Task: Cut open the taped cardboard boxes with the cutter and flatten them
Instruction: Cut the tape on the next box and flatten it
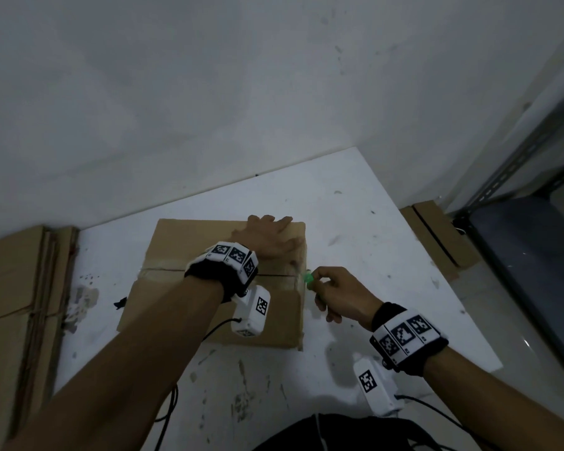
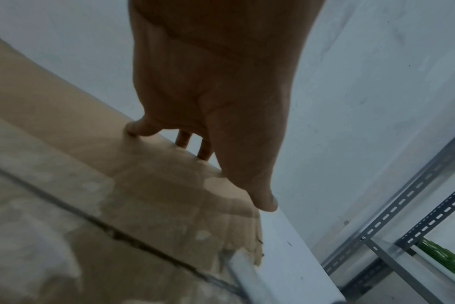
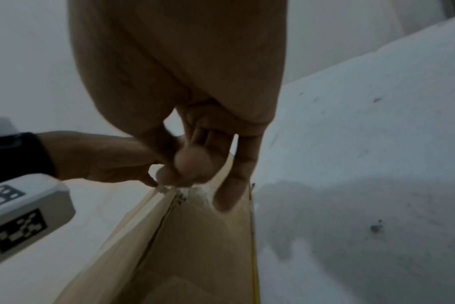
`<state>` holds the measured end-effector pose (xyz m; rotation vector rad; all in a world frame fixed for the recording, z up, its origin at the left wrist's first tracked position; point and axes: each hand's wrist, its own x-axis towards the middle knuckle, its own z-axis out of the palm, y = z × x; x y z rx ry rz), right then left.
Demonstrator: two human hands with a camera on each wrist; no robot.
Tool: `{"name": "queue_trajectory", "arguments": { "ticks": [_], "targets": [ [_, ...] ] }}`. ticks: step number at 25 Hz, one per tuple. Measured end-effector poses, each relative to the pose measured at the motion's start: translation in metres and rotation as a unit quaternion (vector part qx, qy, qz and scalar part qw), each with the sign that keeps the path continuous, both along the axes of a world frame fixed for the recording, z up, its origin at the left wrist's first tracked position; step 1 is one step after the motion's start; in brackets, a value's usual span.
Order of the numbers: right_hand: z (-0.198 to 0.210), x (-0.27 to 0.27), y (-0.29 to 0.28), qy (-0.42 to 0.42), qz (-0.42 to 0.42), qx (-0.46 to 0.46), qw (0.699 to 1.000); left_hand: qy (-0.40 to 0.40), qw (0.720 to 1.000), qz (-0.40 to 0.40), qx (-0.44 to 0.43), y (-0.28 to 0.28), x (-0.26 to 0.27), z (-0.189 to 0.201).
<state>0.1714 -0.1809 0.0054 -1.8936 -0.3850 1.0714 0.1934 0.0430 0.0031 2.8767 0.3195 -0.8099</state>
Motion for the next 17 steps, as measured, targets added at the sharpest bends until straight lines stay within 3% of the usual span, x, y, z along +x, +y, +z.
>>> {"name": "queue_trajectory", "arguments": {
  "ticks": [3, 9, 17],
  "targets": [
    [-0.001, -0.008, -0.008, -0.019, 0.051, -0.014, 0.998, 0.001, 0.999, 0.035, 0.003, -0.011, 0.011, 0.001],
    [-0.006, 0.01, -0.02, -0.018, -0.096, -0.021, 0.995, 0.02, 0.998, 0.054, -0.034, -0.022, 0.023, 0.014],
    [-0.011, 0.013, 0.01, 0.063, -0.081, 0.029, 0.994, 0.039, 0.995, 0.046, -0.077, -0.018, 0.027, 0.016]
  ]
}}
